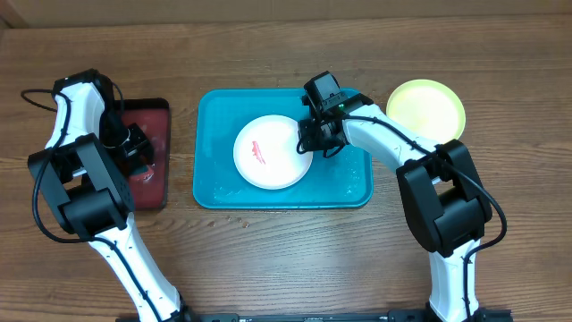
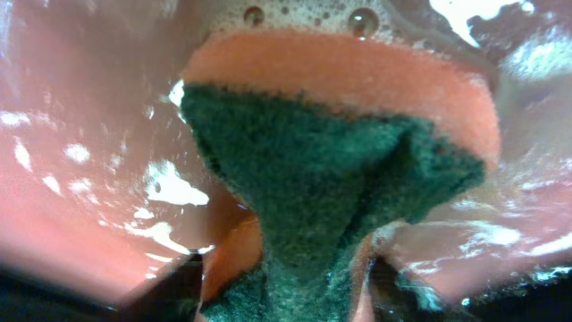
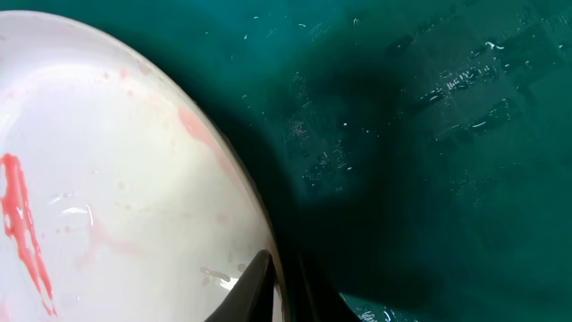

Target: Clean dirty plates on tray and stack at the side

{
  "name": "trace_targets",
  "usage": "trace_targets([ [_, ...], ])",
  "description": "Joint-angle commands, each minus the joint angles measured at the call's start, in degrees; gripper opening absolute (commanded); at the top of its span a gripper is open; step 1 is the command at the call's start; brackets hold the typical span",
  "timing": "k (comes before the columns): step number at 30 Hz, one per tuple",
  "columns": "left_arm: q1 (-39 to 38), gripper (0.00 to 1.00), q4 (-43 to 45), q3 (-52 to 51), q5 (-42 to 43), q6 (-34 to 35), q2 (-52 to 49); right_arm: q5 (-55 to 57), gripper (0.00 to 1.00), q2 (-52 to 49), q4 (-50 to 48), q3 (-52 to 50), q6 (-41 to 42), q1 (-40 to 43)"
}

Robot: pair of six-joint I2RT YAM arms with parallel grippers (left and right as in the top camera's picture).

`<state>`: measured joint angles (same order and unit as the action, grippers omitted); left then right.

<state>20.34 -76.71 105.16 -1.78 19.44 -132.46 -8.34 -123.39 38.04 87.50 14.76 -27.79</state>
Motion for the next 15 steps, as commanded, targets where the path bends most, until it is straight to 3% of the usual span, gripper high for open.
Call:
trace_targets([
  [1,-0.1,0.11,0.7,0.3,0.1,-0.2,-1.1,1.3,0.11,-1.2,-0.2,-1.2,0.0,0.1],
  [3,-0.1,0.09,1.7,0.3,0.1,-0.2,-1.1,1.3,0.11,-1.2,-0.1,-1.2,0.0,0.1],
  [4,-0.1,0.2,2.3,0.3,0.1,-0.2,-1.1,1.3,0.11,-1.2,-0.1,-1.2,0.0,0.1],
  [5,-0.1,0.41,3.3,0.3,0.1,-0.2,-1.1,1.3,0.11,-1.2,-0.1,-1.2,0.0,0.1],
  [6,-0.1,1.0,5.0,0.3,0.0,-0.2,-1.1,1.3,0.11,-1.2,-0.1,-1.2,0.0,0.1],
  [12,-0.1,0.99,7.5,0.3,-0.2,-0.2,-1.1,1.3,0.11,-1.2,-0.1,-1.2,0.1,0.1],
  [15,-0.1,0.91,7.8,0.5,-1.8,-0.2,-1.1,1.3,0.11,-1.2,-0.1,-1.2,0.0,0.1],
])
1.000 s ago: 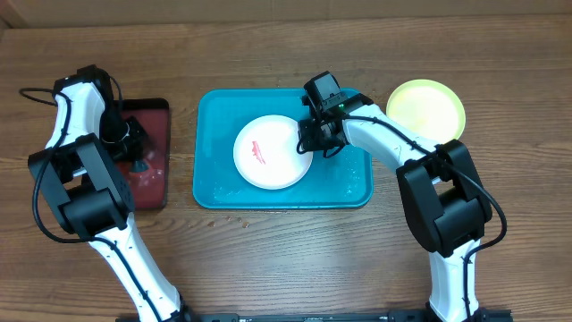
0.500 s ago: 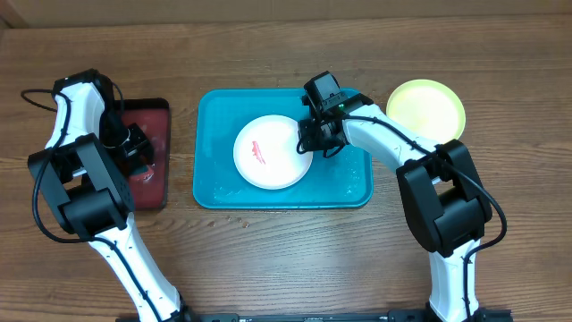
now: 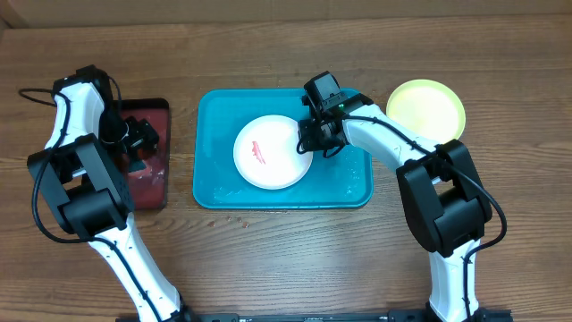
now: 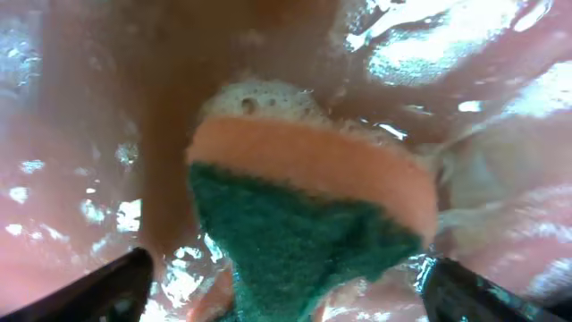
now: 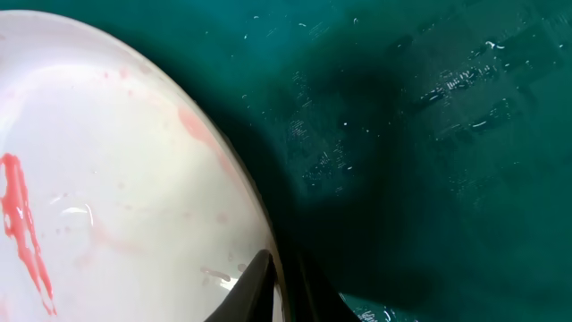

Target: Clean dirty plates on tray and stack at the side

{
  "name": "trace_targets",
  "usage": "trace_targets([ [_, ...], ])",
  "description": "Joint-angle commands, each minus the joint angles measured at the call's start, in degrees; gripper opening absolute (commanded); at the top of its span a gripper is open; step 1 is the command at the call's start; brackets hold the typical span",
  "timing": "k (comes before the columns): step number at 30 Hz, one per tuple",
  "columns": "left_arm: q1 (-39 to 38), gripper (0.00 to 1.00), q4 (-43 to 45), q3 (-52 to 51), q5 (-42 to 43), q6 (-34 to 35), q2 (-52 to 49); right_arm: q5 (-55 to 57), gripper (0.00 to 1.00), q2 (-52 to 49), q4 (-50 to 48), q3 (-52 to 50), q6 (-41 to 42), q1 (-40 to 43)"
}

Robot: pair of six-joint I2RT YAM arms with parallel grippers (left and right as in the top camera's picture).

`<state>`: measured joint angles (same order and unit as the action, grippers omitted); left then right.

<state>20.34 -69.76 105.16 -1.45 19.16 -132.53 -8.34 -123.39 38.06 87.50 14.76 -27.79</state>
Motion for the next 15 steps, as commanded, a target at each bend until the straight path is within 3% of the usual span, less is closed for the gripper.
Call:
trace_targets([
  [1,-0.1,0.87,0.8,0.5,-3.0,0.1,-1.1,1.3,0.11,-1.2,-0.1,-1.2,0.1,0.1],
  [4,-0.1,0.64,0.7,0.5,-3.9,0.1,-1.1,1.3,0.11,-1.2,-0.1,-1.2,0.0,0.1],
  [6,-0.1,0.37,0.2,0.8,-3.9,0.1,-1.1,1.3,0.11,-1.2,-0.1,-1.2,0.0,0.1],
  [7,-0.1,0.29,-0.1,1.1,-4.0,0.1,-1.1,1.3,0.11,-1.2,-0.1,-1.2,0.0,0.1],
  [9,-0.1,0.04,-1.6,2.5,-4.5,0.1,-1.0,1.3,0.11,-1.2,-0.1,-1.2,0.1,0.1],
  [15,-0.1,0.04,-11.0,13.5,-4.5,0.2,-0.6,1.3,0.11,-1.2,-0.1,-1.2,0.0,0.1],
])
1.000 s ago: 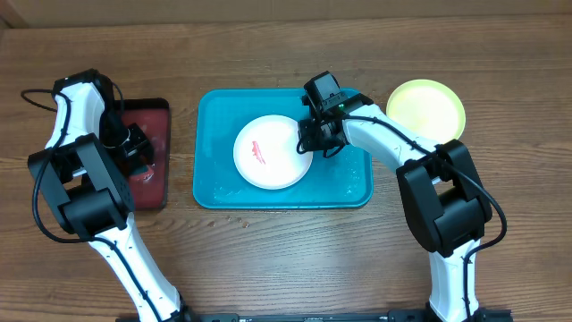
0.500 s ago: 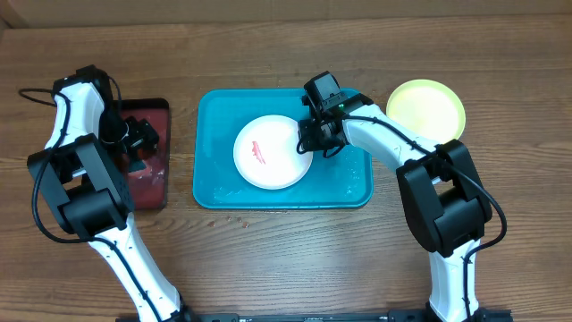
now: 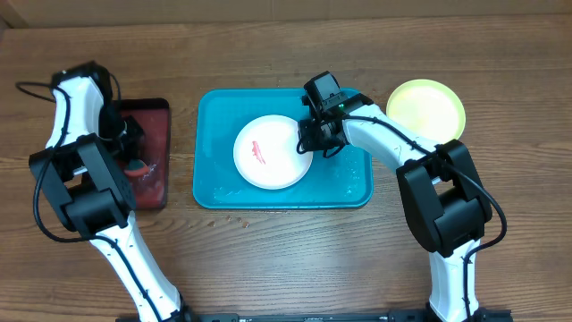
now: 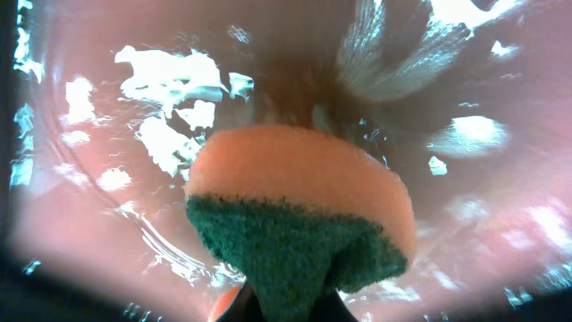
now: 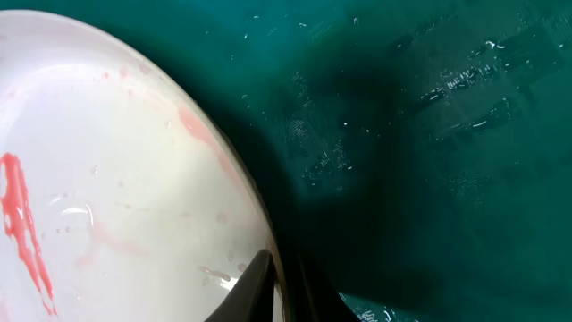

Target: Clean dirty plates on tray and stack at the side

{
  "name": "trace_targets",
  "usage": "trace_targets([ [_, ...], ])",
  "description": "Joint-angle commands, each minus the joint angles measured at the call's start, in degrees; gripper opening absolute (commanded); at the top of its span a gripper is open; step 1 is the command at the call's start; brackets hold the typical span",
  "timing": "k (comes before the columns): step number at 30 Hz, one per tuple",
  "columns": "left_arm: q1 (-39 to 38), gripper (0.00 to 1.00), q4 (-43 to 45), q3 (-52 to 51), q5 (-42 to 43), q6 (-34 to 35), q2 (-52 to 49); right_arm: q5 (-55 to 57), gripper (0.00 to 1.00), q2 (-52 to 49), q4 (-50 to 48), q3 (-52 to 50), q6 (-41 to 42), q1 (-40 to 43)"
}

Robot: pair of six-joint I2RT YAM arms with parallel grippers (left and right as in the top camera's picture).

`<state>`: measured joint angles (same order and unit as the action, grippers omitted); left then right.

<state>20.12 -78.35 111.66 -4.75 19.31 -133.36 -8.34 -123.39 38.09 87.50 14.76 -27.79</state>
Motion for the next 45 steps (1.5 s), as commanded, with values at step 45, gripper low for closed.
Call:
trace_targets([
  [45,-23.1,0.04,-4.3,9.1,17.0,-3.1,6.9,-3.7,0.04,-2.2,-2.1,-1.7,2.1,0.1],
])
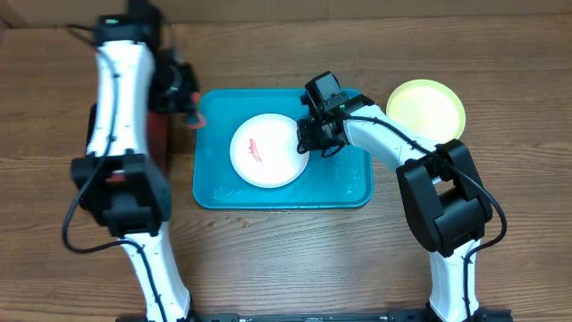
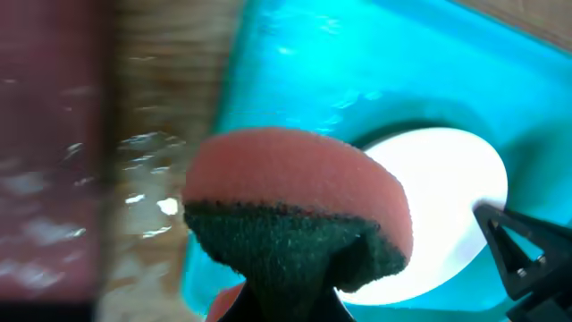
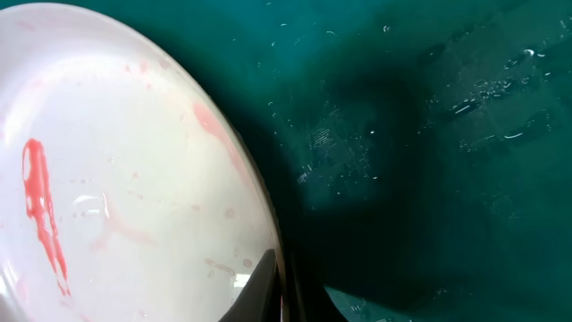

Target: Clean dirty plates on tray and stack at the side

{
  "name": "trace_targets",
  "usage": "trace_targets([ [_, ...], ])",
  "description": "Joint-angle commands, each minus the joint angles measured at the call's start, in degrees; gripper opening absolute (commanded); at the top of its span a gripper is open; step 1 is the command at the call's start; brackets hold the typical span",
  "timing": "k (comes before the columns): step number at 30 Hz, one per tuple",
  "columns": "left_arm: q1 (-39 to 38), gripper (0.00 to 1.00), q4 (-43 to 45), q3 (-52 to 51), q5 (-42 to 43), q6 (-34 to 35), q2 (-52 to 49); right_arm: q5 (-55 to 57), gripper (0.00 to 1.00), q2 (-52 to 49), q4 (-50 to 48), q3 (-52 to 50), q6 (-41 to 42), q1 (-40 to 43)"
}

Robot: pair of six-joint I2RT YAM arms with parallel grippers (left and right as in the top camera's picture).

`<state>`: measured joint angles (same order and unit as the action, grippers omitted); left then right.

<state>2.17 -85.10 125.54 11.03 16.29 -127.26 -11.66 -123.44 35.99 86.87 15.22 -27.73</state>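
A white plate (image 1: 264, 152) with a red smear (image 3: 43, 210) lies in the teal tray (image 1: 349, 183). My right gripper (image 1: 306, 143) is shut on the plate's right rim (image 3: 268, 233). Pinched in my left gripper (image 1: 190, 109) is an orange sponge with a green scrub face (image 2: 295, 219), which hangs over the tray's left edge, left of the plate (image 2: 442, 197). A yellow-green plate (image 1: 425, 109) sits on the table to the right of the tray.
A dark red tub (image 1: 159, 143) of soapy water stands left of the tray, mostly hidden behind my left arm. Wooden table (image 1: 295, 259) lies all round. A few drops mark the wood near the tray's front edge.
My left gripper has left the red tub and now holds the sponge over the tray's left edge. The white plate sits a little further left in the tray. The right gripper keeps its hold.
My left gripper held the sponge down in the foamy water of the red tub at all three earlier moments. Now it holds the sponge beside the plate in the tray. Throughout, my right gripper stayed shut on the white plate's right rim.
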Motion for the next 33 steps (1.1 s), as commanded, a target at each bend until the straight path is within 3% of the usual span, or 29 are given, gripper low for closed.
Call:
trace_targets([
  [1,-6.8,0.04,3.8,-6.4,1.3,0.8,0.8,-0.4,0.04,-2.2,0.0,-1.1,2.4,0.0],
  [12,-20.3,0.04,22.6,-22.3,0.3,6.0,0.8,-0.4,0.04,-2.2,0.1,-1.1,2.8,0.0],
  [15,-22.1,0.04,24.8,-23.9,-0.7,6.4,0.7,-0.4,0.04,-2.2,0.1,-1.1,2.8,0.0],
  [22,-24.0,0.04,26.9,-26.6,-5.9,14.9,0.7,-0.4,0.04,-2.2,0.1,-1.1,2.8,0.0],
  [23,-24.0,0.07,26.9,-26.8,-5.9,15.5,0.7,-0.4,0.04,-2.2,0.1,-1.1,2.8,0.0],
  [24,-24.0,0.18,26.9,-26.8,-5.9,15.5,0.7,-0.4,0.04,-2.2,0.1,-1.1,2.8,0.0],
  [26,-24.0,0.55,26.9,-26.8,-5.9,15.5,0.7,-0.4,0.04,-2.2,0.1,-1.1,2.8,0.0],
  [28,-23.9,0.55,26.9,-26.8,-5.9,15.4,0.7,-0.4,0.04,-2.2,0.1,-1.1,2.8,0.0],
  [33,-23.0,0.4,26.3,-25.7,-6.1,14.7,0.7,-0.4,0.04,-2.2,0.1,-1.1,2.8,0.0],
])
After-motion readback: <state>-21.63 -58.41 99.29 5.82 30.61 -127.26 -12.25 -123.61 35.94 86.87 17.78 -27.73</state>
